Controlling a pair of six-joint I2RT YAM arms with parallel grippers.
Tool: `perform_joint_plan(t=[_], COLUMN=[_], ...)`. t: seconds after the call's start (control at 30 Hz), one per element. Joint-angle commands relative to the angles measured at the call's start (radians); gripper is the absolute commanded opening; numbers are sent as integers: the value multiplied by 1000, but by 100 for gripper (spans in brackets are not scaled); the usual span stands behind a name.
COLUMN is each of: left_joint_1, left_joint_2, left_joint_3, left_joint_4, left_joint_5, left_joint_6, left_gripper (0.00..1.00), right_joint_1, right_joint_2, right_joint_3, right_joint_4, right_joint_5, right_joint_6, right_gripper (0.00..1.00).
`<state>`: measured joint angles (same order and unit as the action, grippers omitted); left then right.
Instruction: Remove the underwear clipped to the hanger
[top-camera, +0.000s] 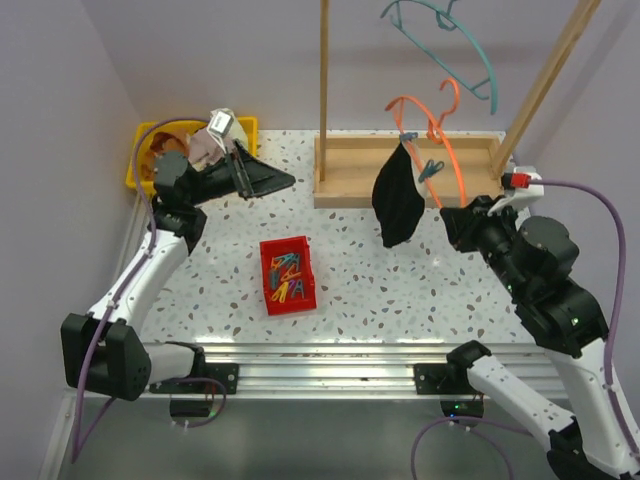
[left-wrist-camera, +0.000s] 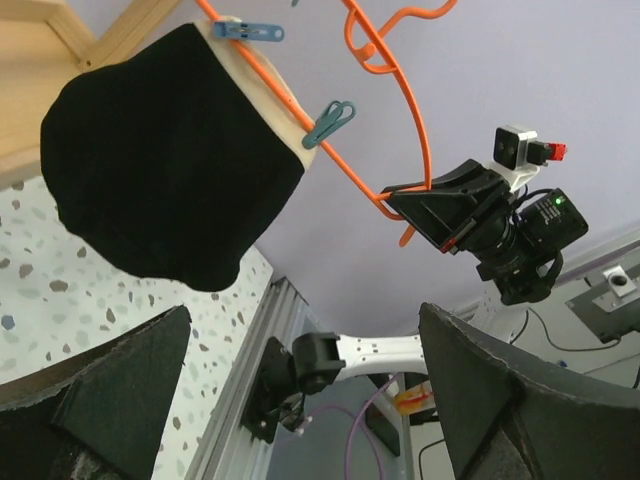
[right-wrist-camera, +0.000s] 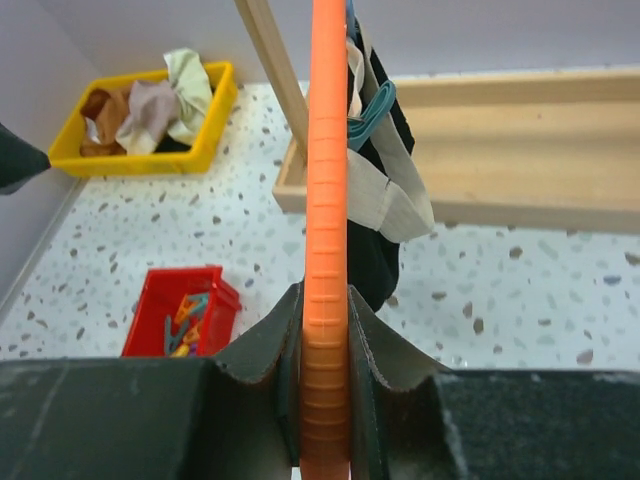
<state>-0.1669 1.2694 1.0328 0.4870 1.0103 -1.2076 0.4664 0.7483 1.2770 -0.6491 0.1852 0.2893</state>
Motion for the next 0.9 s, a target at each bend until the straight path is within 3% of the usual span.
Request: perform_joint_plan(t=[0.0, 0.13, 0.27, 0.33, 0.47, 0.73, 0.87], left_joint_1=[-54, -137, -245, -325, -448, -566, -617], left_joint_2=[-39, -28, 10, 47, 122, 254, 363], left_joint_3=[-37, -30, -22, -20, -14, 18, 142], left_joint_4=[-116, -260, -366, -372, -389, -350, -440], left_joint_5=[-13, -81, -194, -239, -358, -515, -600], left_joint_6=[109, 201, 278, 290, 301, 247, 247], left_gripper=[100, 100, 100, 100, 100, 100, 100], right_joint_1=[3, 3, 3, 3, 3, 3, 3], right_joint_2=[-62, -75, -86, -63, -38, -109, -133], right_joint_3=[-63, -84, -99, -129, -273, -465, -492], right_joint_4=[-67, -213, -221, -204, -126, -81, -101], right_joint_5=[42, 215, 281, 232, -36, -135, -127], right_joint_6=[63, 106, 119, 126, 201, 286, 286], right_gripper=[0, 0, 0, 0, 0, 0, 0])
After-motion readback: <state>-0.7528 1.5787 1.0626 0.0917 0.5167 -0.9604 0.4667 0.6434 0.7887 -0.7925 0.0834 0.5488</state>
